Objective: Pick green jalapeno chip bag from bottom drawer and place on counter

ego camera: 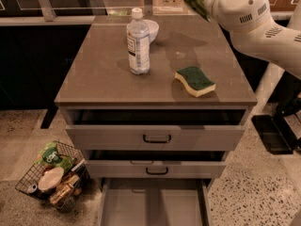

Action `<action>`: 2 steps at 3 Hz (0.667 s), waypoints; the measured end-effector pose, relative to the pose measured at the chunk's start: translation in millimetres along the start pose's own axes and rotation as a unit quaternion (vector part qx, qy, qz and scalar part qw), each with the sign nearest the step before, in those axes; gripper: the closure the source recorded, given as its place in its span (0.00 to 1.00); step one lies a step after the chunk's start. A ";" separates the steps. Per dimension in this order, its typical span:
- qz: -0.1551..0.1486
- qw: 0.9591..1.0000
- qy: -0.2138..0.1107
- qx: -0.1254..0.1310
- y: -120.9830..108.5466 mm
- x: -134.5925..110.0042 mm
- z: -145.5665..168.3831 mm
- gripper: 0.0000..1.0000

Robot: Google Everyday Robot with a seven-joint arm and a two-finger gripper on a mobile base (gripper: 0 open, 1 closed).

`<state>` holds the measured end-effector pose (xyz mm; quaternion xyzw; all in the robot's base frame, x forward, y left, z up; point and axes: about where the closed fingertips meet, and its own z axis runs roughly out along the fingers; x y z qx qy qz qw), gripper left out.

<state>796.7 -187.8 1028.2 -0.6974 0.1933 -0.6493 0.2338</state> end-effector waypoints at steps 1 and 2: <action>0.000 1.000 0.001 0.001 -1.9 1.9 -1.1 0.00; 0.000 1.000 0.001 0.001 -1.9 2.0 -1.1 0.00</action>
Offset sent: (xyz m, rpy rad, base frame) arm -0.0009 0.0003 0.0026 0.0011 -0.0034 0.0008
